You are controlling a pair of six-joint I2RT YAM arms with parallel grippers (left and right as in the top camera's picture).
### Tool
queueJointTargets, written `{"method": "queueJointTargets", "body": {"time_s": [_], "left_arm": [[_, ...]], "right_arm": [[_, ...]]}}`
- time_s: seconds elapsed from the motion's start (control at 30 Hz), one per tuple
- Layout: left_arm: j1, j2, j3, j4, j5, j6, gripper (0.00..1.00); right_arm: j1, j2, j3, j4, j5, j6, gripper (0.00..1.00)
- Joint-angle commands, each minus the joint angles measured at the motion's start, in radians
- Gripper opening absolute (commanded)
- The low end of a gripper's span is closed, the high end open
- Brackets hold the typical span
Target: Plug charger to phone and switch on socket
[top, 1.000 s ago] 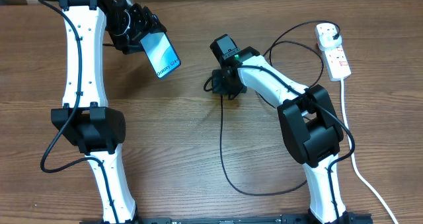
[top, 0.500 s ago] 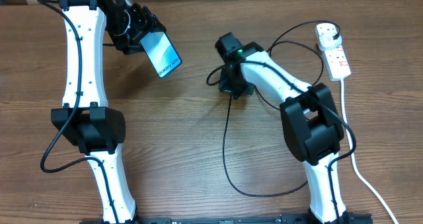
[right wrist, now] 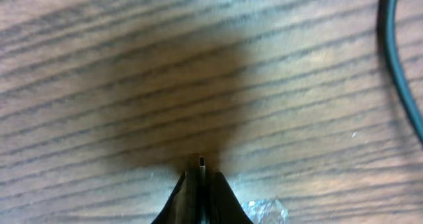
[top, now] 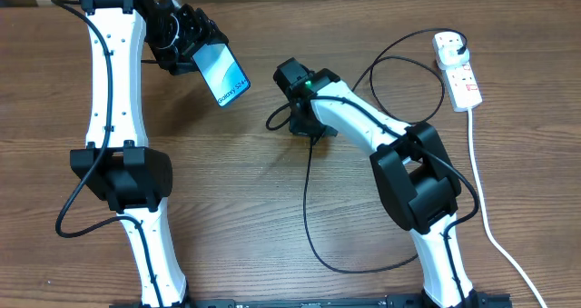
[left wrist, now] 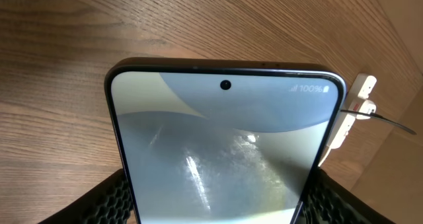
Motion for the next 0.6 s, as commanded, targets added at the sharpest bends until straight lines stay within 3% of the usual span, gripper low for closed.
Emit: {"method": "queueJointTargets", "body": {"time_s": [0.0,0.2,0.3,0.57], "left_arm": [[-0.002,0.001,0.024,-0.002,0.028,-0.013,0.04],[-0.002,0.001,0.024,-0.004,0.028,-0.013,0.04],[-0.002,0.001,0.024,-0.005,0.028,-0.013,0.04],[-0.002,0.001,0.024,-0.006,0.028,-0.013,0.04]], "right_arm": [[-0.008,0.055,-0.04,-0.028,-0.123,0.04,0.05],[-0.02,0.065,-0.042,-0.064,-0.15,0.043,0.09],[-0.02,0.086,-0.042,-0.077,-0.167,0.043,0.18],[-0.026,0.099,-0.042,-0.084,-0.19,0.042,0.15]]}}
